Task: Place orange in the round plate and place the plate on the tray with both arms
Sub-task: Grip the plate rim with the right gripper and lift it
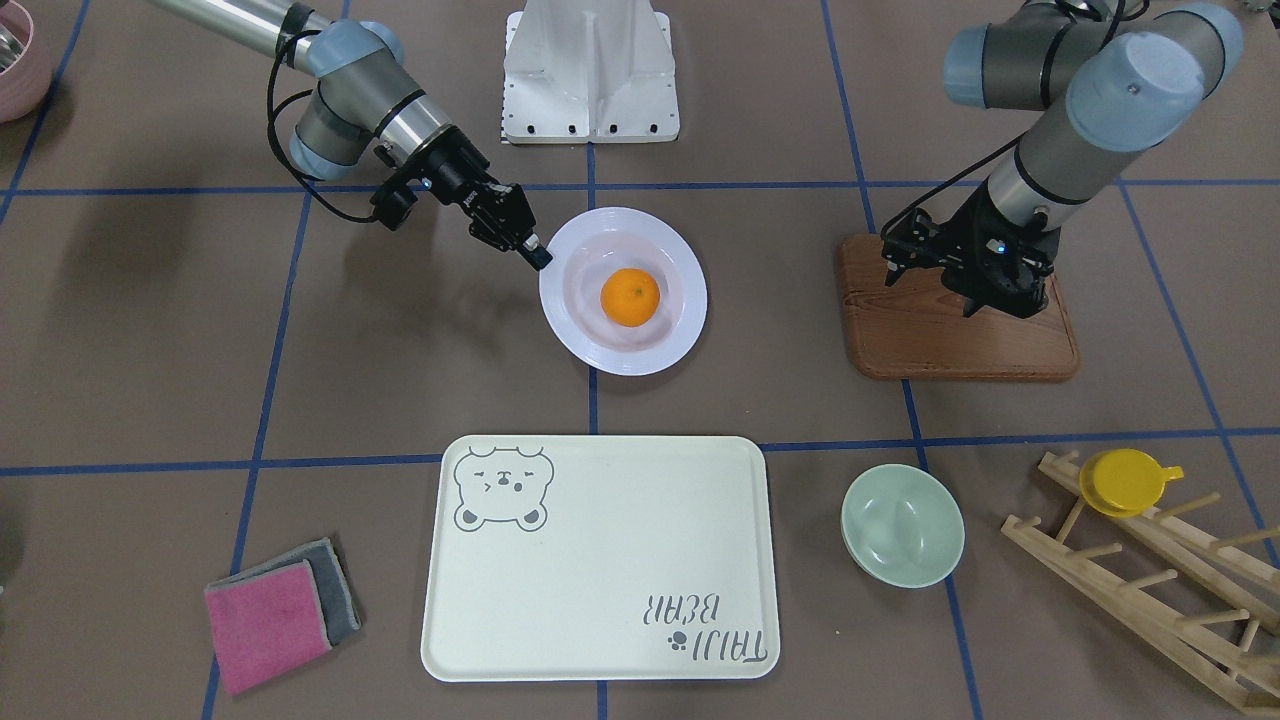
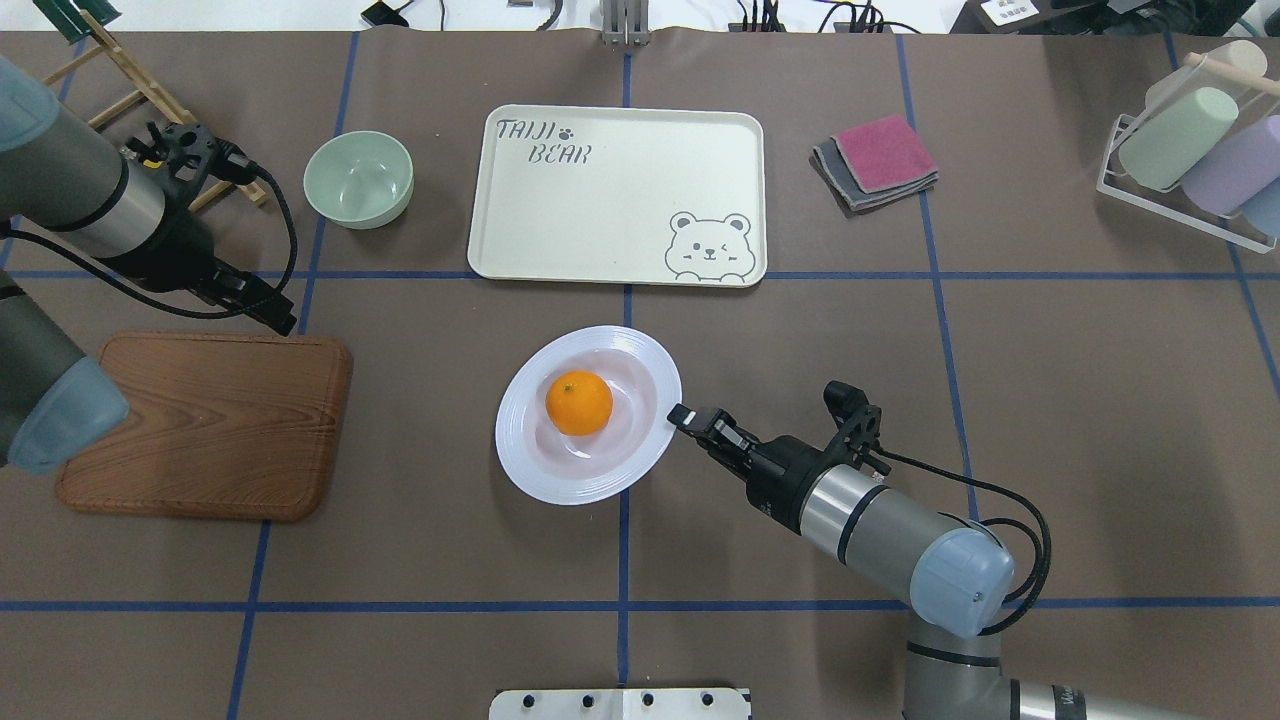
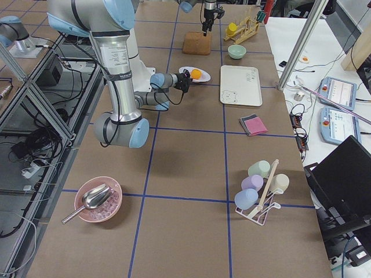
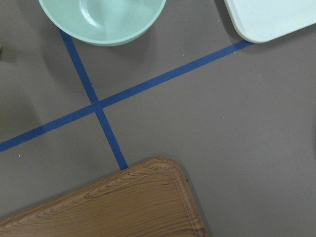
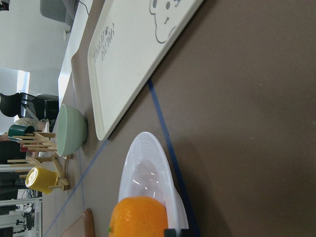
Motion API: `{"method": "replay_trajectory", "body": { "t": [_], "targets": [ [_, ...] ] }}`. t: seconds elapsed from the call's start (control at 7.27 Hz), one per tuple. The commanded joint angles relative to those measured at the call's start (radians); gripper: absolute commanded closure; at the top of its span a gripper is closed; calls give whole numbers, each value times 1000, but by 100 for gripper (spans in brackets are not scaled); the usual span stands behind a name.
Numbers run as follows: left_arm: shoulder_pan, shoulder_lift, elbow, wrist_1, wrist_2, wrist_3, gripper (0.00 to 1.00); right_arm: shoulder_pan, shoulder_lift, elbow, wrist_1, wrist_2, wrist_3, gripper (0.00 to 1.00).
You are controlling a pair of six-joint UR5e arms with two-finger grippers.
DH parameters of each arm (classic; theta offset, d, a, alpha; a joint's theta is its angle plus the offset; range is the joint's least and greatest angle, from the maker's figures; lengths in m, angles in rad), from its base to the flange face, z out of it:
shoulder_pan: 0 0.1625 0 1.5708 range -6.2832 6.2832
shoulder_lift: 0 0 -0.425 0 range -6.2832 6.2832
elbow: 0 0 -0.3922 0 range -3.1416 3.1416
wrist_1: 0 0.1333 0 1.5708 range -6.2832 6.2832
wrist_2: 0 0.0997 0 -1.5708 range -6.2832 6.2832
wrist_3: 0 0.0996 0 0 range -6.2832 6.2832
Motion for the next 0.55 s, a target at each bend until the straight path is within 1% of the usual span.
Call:
{"method": "replay_trajectory", "body": {
  "t": [0.0,0.14,0.28,0.41],
  "targets": [
    [0,0,1,1,1,-1,1,-6,-1,-17,57,-44,1,100],
    [0,-1,1,1,1,-1,1,-6,5,-15,68,-62,2,100],
    [0,-1,2,1,1,-1,1,-10,5,-17,109,-94,4,100],
    [0,-1,2,1,1,-1,1,-15,6,-17,137,-142,43,100]
  ]
}}
